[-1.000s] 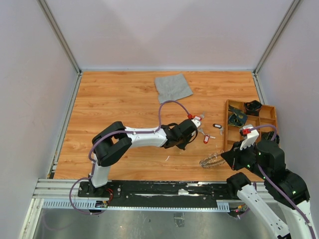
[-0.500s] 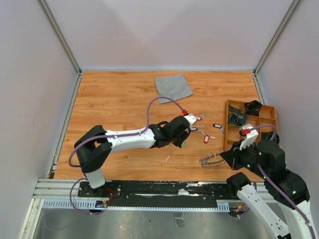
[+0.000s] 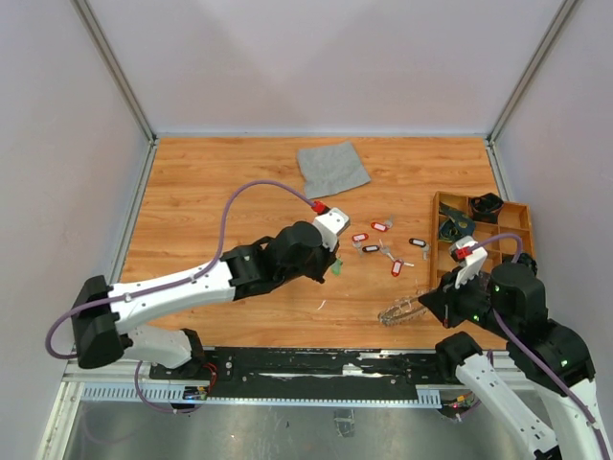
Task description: Put the keys on the keyring
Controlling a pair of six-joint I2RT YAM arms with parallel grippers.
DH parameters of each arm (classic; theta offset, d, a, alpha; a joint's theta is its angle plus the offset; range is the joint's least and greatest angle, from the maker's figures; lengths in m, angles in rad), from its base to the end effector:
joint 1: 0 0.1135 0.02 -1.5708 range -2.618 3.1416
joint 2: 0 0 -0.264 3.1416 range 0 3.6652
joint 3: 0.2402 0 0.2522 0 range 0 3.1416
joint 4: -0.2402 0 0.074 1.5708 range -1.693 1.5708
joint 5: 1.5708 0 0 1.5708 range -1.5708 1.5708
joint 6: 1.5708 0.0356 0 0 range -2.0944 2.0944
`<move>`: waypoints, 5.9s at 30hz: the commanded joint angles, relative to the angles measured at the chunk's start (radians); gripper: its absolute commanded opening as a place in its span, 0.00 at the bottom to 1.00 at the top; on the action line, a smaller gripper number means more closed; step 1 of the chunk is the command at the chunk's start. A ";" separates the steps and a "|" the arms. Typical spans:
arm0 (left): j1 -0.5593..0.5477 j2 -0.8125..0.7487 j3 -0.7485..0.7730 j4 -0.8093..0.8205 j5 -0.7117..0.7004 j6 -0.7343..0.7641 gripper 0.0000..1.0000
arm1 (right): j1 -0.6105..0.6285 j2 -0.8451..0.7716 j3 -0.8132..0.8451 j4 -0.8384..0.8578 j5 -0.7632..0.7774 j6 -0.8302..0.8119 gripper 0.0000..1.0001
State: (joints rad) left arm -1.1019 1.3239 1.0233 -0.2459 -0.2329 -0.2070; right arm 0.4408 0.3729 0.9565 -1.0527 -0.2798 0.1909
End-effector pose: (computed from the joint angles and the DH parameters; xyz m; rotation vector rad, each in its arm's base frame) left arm 0.1429 -0.2639 0.2978 0.8001 1.9928 -0.5344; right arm 0.0338 0.0268 0.3458 -0.4379 2.0422 0.6756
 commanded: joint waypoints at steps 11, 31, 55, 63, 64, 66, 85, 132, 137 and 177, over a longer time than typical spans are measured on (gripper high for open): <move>-0.020 -0.390 -0.122 -0.098 -0.058 0.034 0.00 | -0.013 0.110 0.064 0.012 -0.131 0.053 0.01; -0.020 -0.506 -0.147 -0.127 -0.007 0.078 0.00 | 0.000 0.267 0.040 0.326 -0.273 0.093 0.01; 0.058 -0.508 -0.051 0.014 0.166 0.319 0.01 | 0.365 0.679 0.351 0.428 -0.253 -0.327 0.01; 0.057 -0.529 0.065 -0.029 0.230 0.447 0.00 | 0.439 0.630 0.346 0.517 -0.340 -0.497 0.01; 0.058 -0.527 0.077 -0.035 0.242 0.456 0.00 | 0.442 0.623 0.349 0.526 -0.346 -0.505 0.01; 0.057 -0.515 0.116 -0.054 0.275 0.476 0.01 | 0.443 0.620 0.366 0.534 -0.371 -0.515 0.01; 0.057 -0.430 0.278 -0.198 0.493 0.591 0.00 | 0.443 0.680 0.512 0.499 -0.595 -0.411 0.01; 0.054 -0.422 0.293 -0.244 0.570 0.571 0.00 | 0.443 0.667 0.459 0.590 -0.445 -0.326 0.01; 0.054 -0.423 0.285 -0.243 0.566 0.571 0.01 | 0.443 0.654 0.456 0.600 -0.426 -0.319 0.01; 0.055 -0.436 0.260 -0.186 0.516 0.534 0.00 | 0.443 0.550 0.248 1.021 -0.341 -0.104 0.00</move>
State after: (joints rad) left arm -1.0485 0.9062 1.2846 -0.4709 0.2832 0.3424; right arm 0.8711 0.9504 1.2228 -0.1688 -0.6712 0.0372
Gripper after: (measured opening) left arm 0.011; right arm 0.012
